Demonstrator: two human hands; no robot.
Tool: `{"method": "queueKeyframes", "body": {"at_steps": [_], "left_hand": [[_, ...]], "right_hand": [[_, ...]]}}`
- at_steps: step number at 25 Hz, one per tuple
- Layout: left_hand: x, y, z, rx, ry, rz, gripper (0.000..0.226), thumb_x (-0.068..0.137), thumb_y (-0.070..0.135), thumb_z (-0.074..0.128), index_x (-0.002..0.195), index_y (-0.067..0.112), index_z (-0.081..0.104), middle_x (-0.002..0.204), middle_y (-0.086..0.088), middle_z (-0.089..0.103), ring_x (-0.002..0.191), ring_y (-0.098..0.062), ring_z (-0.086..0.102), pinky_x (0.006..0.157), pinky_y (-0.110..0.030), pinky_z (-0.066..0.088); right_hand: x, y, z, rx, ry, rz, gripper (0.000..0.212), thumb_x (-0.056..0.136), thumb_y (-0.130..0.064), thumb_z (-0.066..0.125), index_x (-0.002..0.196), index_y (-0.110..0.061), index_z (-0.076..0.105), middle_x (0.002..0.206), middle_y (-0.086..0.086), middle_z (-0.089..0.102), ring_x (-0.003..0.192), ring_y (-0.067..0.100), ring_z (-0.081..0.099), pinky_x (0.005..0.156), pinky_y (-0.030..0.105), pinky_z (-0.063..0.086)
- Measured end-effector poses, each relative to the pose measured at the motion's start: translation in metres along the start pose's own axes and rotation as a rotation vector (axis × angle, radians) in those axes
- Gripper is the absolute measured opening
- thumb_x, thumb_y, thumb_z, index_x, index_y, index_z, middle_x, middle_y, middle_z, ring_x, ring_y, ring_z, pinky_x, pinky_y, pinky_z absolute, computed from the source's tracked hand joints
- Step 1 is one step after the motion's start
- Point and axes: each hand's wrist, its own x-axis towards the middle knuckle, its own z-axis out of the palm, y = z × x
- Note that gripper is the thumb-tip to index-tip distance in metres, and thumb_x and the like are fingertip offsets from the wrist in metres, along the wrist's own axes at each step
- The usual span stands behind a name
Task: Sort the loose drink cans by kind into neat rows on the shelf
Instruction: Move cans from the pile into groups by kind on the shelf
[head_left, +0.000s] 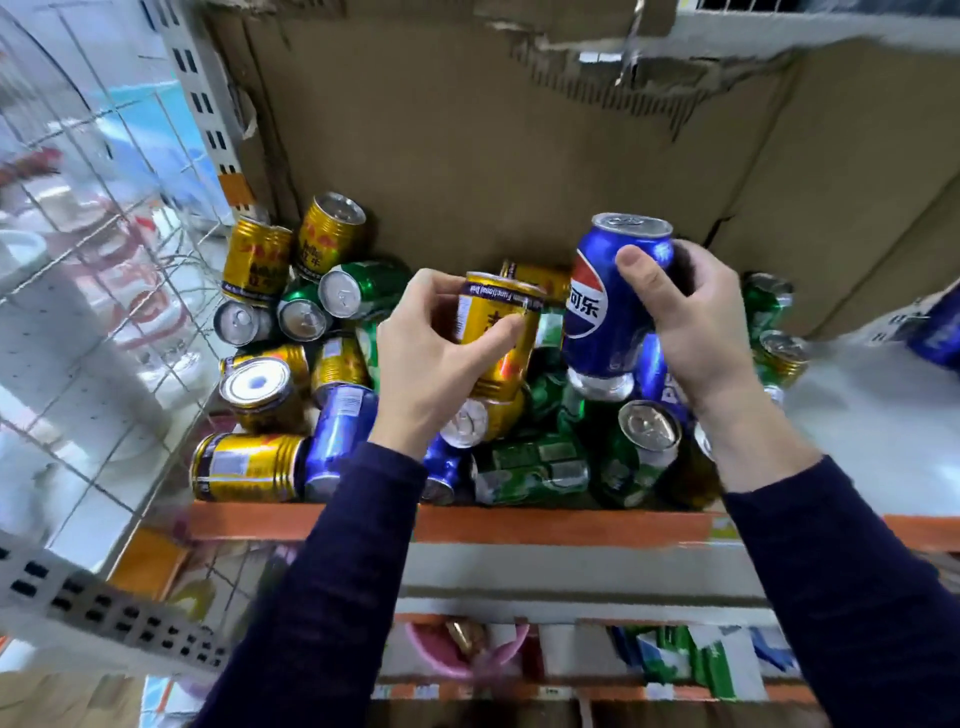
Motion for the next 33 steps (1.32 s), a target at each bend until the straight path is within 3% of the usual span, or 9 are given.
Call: {"method": "queueKeyframes", "body": {"at_steps": [3, 6, 10, 14, 20, 27, 33], "left_hand": [[-0.007, 0.024, 0.042, -0.074, -0.052, 0.059, 0.043, 0.065, 0.040, 0.080, 0.096, 0.017, 0.060, 0.085, 0.012, 0.067, 0.073, 0.000, 0.062, 0.069, -0.019, 0.050], [-0.022, 0.056, 0.099, -0.167, -0.110, 0.102, 0.063, 0.063, 0.040, 0.082, 0.115, 0.016, 0.056, 0.097, 0.014, 0.065, 0.086, 0.005, 0.062, 0.076, -0.013, 0.049], [-0.053, 0.100, 0.191, -0.266, -0.178, 0.036, 0.089, 0.059, 0.042, 0.085, 0.136, 0.011, 0.051, 0.118, 0.005, 0.064, 0.106, -0.002, 0.062, 0.091, -0.021, 0.050], [-0.099, 0.131, 0.278, -0.282, -0.287, 0.026, 0.073, 0.057, 0.036, 0.087, 0.122, 0.015, 0.061, 0.111, 0.003, 0.069, 0.099, -0.007, 0.066, 0.088, -0.029, 0.055], [-0.153, 0.157, 0.368, -0.241, -0.450, 0.058, 0.060, 0.055, 0.037, 0.087, 0.104, 0.026, 0.055, 0.098, 0.013, 0.067, 0.088, -0.002, 0.064, 0.074, -0.015, 0.050], [-0.165, 0.154, 0.454, -0.137, -0.516, 0.021, 0.066, 0.045, 0.048, 0.089, 0.096, 0.029, 0.053, 0.092, 0.017, 0.065, 0.087, 0.005, 0.060, 0.069, -0.009, 0.047], [-0.137, 0.135, 0.513, -0.057, -0.454, -0.033, 0.065, 0.046, 0.041, 0.092, 0.094, 0.031, 0.050, 0.089, 0.019, 0.063, 0.086, 0.009, 0.058, 0.069, -0.009, 0.048]], "right_hand": [[-0.007, -0.004, -0.053, 0.012, 0.068, -0.025, 0.036, 0.073, -0.055, 0.072, 0.089, -0.022, 0.069, 0.085, -0.007, 0.073, 0.080, 0.010, 0.067, 0.069, 0.029, 0.052], [-0.017, -0.001, -0.127, 0.018, 0.140, -0.020, 0.043, 0.073, -0.056, 0.073, 0.092, -0.018, 0.068, 0.087, -0.002, 0.072, 0.081, 0.016, 0.067, 0.069, 0.033, 0.053], [-0.035, 0.012, -0.236, -0.066, 0.202, 0.027, 0.040, 0.070, -0.056, 0.072, 0.088, -0.020, 0.066, 0.084, -0.006, 0.071, 0.079, 0.013, 0.065, 0.069, 0.032, 0.052], [-0.057, 0.033, -0.338, -0.148, 0.240, 0.071, 0.043, 0.069, -0.055, 0.070, 0.093, -0.019, 0.067, 0.087, -0.007, 0.071, 0.080, 0.008, 0.063, 0.071, 0.024, 0.048], [-0.084, 0.065, -0.445, -0.209, 0.254, 0.154, 0.036, 0.072, -0.055, 0.070, 0.094, -0.028, 0.067, 0.090, -0.012, 0.073, 0.082, 0.003, 0.067, 0.068, 0.015, 0.049], [-0.056, 0.130, -0.511, -0.314, 0.236, 0.270, 0.048, 0.077, -0.048, 0.073, 0.113, -0.018, 0.063, 0.103, -0.006, 0.070, 0.093, 0.007, 0.064, 0.077, 0.023, 0.048], [0.009, 0.171, -0.538, -0.484, 0.093, 0.254, 0.037, 0.069, -0.038, 0.083, 0.096, -0.021, 0.067, 0.081, -0.013, 0.068, 0.069, -0.006, 0.059, 0.060, 0.008, 0.041]]}}
